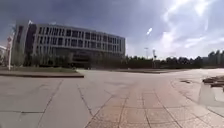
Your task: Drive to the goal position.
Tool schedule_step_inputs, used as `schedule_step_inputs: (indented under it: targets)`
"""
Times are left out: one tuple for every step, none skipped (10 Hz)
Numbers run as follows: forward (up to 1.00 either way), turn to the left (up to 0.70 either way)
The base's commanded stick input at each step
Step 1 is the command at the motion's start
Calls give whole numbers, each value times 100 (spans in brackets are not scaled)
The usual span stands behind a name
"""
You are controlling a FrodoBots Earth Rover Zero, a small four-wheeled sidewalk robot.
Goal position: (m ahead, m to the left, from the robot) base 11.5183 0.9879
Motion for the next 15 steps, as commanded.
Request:
schedule_step_inputs:
  targets:
    - [50, 0]
    - [50, 0]
    - [50, 0]
    - [50, 0]
    - [50, 0]
    - [50, 0]
    - [50, 0]
    - [50, 0]
    - [50, 0]
    - [50, 0]
    - [50, 0]
    - [50, 0]
    - [50, 0]
    - [50, 0]
    - [50, 0]
